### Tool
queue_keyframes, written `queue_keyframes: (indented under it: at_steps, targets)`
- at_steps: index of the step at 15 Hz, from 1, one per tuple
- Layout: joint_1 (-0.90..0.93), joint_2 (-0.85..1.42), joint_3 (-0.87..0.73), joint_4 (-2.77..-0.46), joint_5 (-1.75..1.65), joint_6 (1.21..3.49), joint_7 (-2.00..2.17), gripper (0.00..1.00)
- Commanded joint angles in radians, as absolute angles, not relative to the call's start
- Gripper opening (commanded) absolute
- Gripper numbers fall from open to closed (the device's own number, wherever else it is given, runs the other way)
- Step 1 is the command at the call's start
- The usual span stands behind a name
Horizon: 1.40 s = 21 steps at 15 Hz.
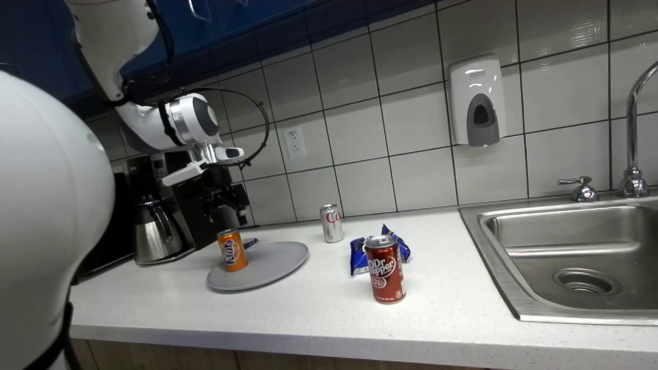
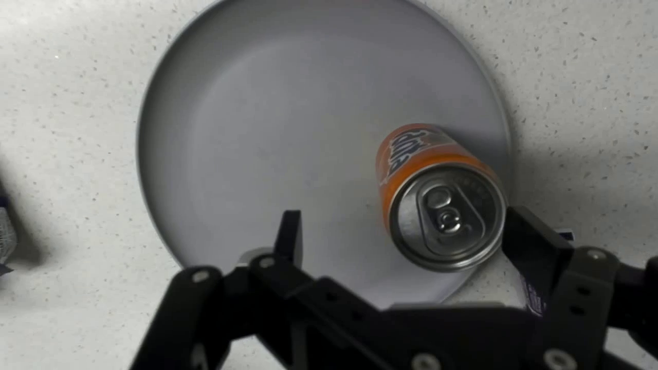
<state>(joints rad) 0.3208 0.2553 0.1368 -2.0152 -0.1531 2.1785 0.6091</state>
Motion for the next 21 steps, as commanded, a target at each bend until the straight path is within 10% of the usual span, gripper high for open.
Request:
queue_keyframes:
  at_steps: [1,21]
  targets:
    - [0.297,0.146,0.129,-2.104,-0.156,2.194,0.609,1.0]
    - [0.13,0.048,0.074,-2.189,-0.131,2.17,0.428,1.0]
